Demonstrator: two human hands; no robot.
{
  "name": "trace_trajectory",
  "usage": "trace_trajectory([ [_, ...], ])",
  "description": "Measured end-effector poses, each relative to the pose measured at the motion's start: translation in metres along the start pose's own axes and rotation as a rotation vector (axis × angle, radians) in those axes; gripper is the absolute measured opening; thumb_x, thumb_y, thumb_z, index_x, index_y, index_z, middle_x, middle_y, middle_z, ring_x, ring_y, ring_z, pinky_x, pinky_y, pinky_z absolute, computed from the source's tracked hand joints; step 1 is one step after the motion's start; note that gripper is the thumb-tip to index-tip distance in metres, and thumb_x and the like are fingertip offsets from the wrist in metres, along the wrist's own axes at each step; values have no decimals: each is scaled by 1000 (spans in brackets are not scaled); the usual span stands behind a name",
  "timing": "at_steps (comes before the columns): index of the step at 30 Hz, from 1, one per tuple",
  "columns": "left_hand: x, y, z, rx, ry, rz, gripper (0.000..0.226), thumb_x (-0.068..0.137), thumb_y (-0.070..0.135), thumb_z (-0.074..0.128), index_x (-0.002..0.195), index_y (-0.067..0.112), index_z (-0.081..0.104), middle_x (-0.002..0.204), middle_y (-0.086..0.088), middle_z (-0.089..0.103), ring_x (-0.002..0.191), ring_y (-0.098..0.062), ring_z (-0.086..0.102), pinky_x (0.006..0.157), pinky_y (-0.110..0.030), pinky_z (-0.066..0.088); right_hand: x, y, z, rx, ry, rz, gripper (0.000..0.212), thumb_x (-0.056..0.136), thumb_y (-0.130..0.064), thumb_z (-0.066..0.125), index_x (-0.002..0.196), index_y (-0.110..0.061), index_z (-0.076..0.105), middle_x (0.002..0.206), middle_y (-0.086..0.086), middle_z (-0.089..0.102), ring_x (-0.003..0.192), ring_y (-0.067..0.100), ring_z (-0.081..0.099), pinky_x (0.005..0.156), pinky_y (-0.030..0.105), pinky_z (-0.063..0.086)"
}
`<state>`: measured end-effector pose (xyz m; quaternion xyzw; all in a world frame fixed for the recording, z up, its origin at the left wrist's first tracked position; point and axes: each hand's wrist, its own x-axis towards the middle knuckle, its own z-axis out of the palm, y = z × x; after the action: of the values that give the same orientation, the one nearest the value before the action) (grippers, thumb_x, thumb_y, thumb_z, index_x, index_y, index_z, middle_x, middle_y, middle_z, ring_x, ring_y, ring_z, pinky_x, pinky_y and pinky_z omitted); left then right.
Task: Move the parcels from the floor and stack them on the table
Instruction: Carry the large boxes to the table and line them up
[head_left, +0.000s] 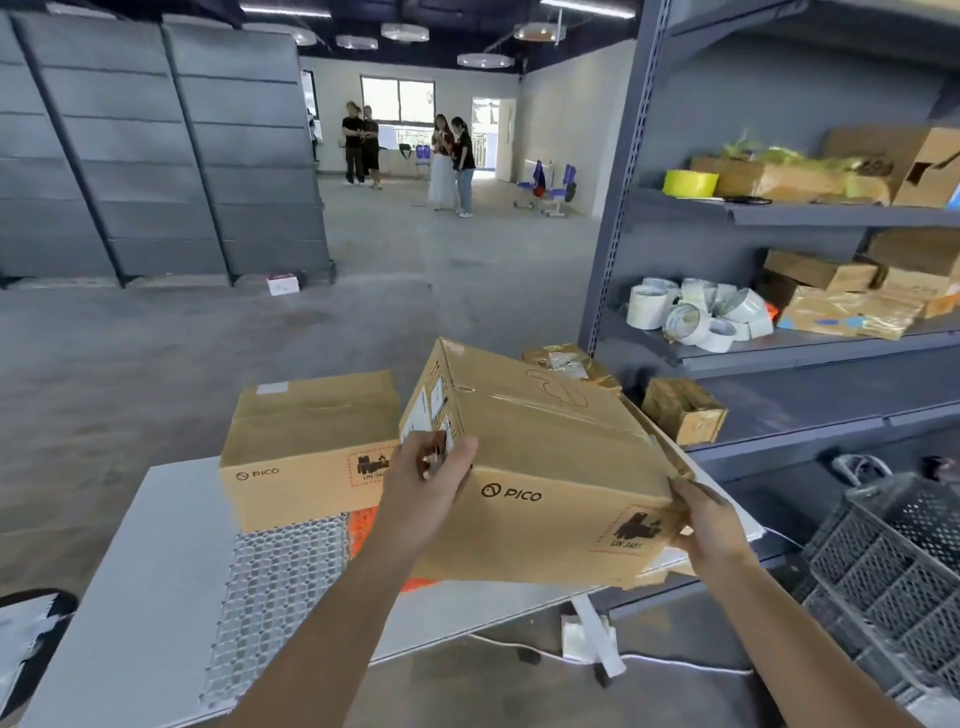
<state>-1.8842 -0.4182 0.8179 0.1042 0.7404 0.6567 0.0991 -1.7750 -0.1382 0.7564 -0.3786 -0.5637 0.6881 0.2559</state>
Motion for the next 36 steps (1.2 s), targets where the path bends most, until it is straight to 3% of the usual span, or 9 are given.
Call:
trace_trajectory([
  [3,47,2,-7,-90,-18,-22,12,85,39,65,94,33,60,105,2,63,94,-11,62,90,-33,47,44,-21,30,-34,13,-27,8,96,-18,55,91,-14,60,86,4,59,73,19,52,62,33,42],
  [6,90,2,-15,-149,-66,-39,14,88,23,60,102,25,59,88,-2,60,76,-12,56,73,-28,43,84,-39,59,-116,32,-62,18,91,-23,57,106,-14,59,99,8,63,85,25,60,70,38,46],
  [11,155,-6,-21,-209,-52,-142,24,75,32,60,97,23,56,88,6,59,79,-10,55,71,-26,43,139,-65,105,-270,16,-138,24,91,-28,60,110,-14,60,105,13,67,91,37,64,69,43,49],
  [14,187,-22,-23,-235,-34,-182,24,80,28,61,102,22,55,99,5,61,90,-12,58,86,-31,45,160,-71,128,-357,12,-167,11,87,-32,63,89,-21,61,97,13,68,85,35,65,69,50,53],
  [16,205,-31,-24,-232,-13,-201,24,86,23,60,109,18,57,105,0,63,91,-12,59,91,-35,45,174,-72,142,-379,-11,-168,12,87,-32,63,91,-20,62,100,16,68,87,36,66,70,51,52],
  [20,226,-35,-20,-228,66,-203,8,93,15,54,95,19,60,91,0,64,77,-10,58,75,-27,44,200,-72,160,-467,-67,-197,28,95,-29,57,111,-7,61,93,10,68,75,23,65,56,30,44],
  [27,252,-40,-7,-152,132,-217,9,92,22,52,98,21,59,87,1,61,77,-15,55,72,-28,41,237,-60,171,-530,-151,-155,17,96,-35,54,102,-19,53,91,8,68,82,30,69,82,50,56],
  [32,260,-49,6,-117,123,-246,18,81,33,57,96,25,61,87,3,65,81,-17,59,83,-34,44,258,-51,167,-644,-143,-157,30,96,-38,53,113,-13,53,92,8,66,81,27,65,70,40,51],
  [36,266,-53,15,-63,135,-278,35,71,39,52,98,19,61,75,-3,57,70,-19,52,74,-34,39,270,-47,163,-705,-155,-179,32,97,-38,50,114,-11,52,90,4,62,80,22,61,65,34,45],
])
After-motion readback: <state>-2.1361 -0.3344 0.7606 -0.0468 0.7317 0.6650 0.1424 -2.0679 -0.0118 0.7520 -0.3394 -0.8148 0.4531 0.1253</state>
